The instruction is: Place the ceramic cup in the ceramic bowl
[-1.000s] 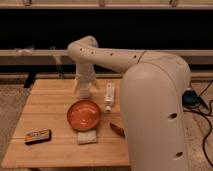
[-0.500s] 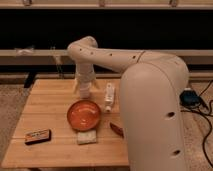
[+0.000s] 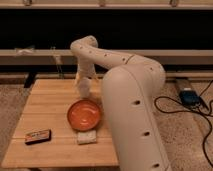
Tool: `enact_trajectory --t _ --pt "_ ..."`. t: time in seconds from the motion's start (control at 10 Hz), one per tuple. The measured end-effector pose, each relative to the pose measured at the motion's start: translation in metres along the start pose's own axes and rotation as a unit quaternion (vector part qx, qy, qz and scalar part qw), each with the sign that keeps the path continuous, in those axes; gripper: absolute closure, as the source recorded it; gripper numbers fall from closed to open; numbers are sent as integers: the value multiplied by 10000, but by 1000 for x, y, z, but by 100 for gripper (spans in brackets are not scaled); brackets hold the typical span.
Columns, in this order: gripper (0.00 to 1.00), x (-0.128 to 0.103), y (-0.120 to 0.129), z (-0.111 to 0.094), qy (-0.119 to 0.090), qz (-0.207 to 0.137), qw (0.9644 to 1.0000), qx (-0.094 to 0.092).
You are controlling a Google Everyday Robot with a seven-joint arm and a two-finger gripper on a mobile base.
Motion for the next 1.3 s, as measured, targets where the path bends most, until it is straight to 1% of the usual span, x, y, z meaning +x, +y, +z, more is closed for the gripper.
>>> enact_trajectory --t 0.2,0.3,0.5,0.8,0.9,1.0,1.1,1.3 --pt "20 -20 -24 4 -59 194 9998 -15" --pt "20 -23 -32 6 -63 271 9996 -14" --pt "20 -19 -38 14 0 350 9994 11" --pt "20 -12 -36 32 114 394 9992 14" --pt "24 -9 -35 40 154 407 9991 15" --pt "35 -8 -36 46 192 440 9988 4" --pt "42 -7 -36 50 219 455 9987 -1" --pt "65 -4 -36 56 271 476 9985 -28"
